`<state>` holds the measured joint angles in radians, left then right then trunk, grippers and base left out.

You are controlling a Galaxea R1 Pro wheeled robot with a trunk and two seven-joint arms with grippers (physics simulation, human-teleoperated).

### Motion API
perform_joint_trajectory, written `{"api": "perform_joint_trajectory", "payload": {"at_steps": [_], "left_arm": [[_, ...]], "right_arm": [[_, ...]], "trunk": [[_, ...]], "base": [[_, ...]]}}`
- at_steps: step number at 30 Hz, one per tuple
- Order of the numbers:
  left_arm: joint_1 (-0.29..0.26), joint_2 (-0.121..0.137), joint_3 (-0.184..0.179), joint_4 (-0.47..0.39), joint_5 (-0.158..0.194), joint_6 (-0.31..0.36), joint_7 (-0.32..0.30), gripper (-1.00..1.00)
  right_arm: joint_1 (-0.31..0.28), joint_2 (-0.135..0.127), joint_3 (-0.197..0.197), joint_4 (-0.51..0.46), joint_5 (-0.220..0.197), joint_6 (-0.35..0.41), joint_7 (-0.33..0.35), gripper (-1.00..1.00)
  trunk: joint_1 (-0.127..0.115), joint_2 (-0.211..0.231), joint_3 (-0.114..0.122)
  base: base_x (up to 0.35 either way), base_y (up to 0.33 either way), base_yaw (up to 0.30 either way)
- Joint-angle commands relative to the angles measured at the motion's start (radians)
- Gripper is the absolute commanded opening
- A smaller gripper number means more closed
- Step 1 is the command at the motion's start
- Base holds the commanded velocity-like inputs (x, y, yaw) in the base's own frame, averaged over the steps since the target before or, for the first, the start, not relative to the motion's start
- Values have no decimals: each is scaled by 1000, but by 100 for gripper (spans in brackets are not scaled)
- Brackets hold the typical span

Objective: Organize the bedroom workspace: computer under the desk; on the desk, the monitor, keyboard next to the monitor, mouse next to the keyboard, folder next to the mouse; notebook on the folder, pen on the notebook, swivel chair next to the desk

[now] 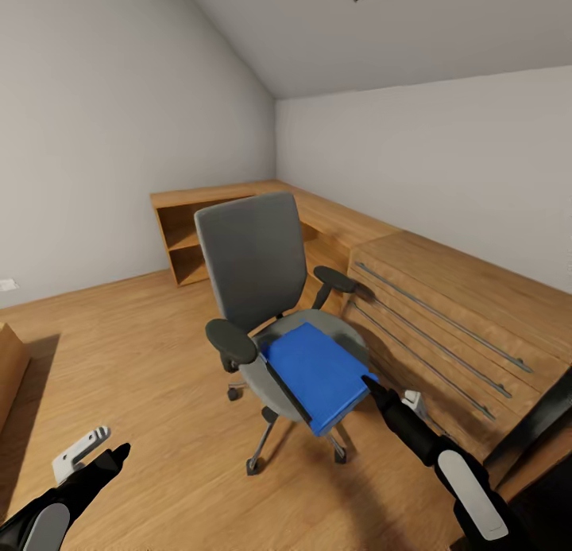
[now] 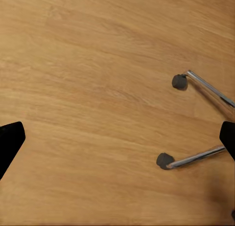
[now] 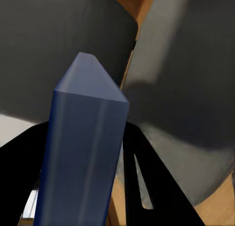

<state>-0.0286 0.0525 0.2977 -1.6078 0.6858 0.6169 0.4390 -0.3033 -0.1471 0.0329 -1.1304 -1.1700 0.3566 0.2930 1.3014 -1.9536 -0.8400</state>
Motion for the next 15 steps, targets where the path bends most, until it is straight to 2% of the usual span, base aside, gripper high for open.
{"api": "perform_joint_trajectory", "payload": {"at_steps": [1,4,8,10,11,12,13,14,15], "left_arm": [[-1,0,0,-1,11,3,9,100],[-1,0,0,-1,11,3,9,100],[-1,0,0,-1,11,4,9,100],[-1,0,0,-1,11,3,9,100],[-1,0,0,-1,11,3,9,100],[-1,0,0,-1,11,3,9,100],[-1,0,0,-1,11,3,10,100],[-1,0,0,-1,11,3,10,100],[-1,0,0,-1,11,3,10,100]], "right_arm": [[0,-2,1,-15,-4,3,0,-100],[0,-5,-2,-56,12,2,-2,-100],[0,-4,-23,-129,63,-8,-43,-100],[2,-3,-31,-191,87,-31,-112,-100],[4,-2,-34,-242,100,-55,-180,-100],[5,-1,-34,-268,104,-69,-220,-100],[9,0,-35,-320,111,-98,-304,-100],[13,0,-34,-344,113,-113,-347,-100],[22,2,-33,-381,116,-141,-426,-100]], "trunk": [[-4,7,2],[-16,28,12],[-31,56,24],[-39,70,31],[-43,77,34],[-46,84,37],[-50,91,40],[-54,98,43],[-58,105,46]], "base": [[-93,0,0],[-42,0,0],[-12,0,0],[-4,0,0],[-2,0,0],[-2,0,0],[-1,0,0],[0,0,0],[0,0,0]]}}
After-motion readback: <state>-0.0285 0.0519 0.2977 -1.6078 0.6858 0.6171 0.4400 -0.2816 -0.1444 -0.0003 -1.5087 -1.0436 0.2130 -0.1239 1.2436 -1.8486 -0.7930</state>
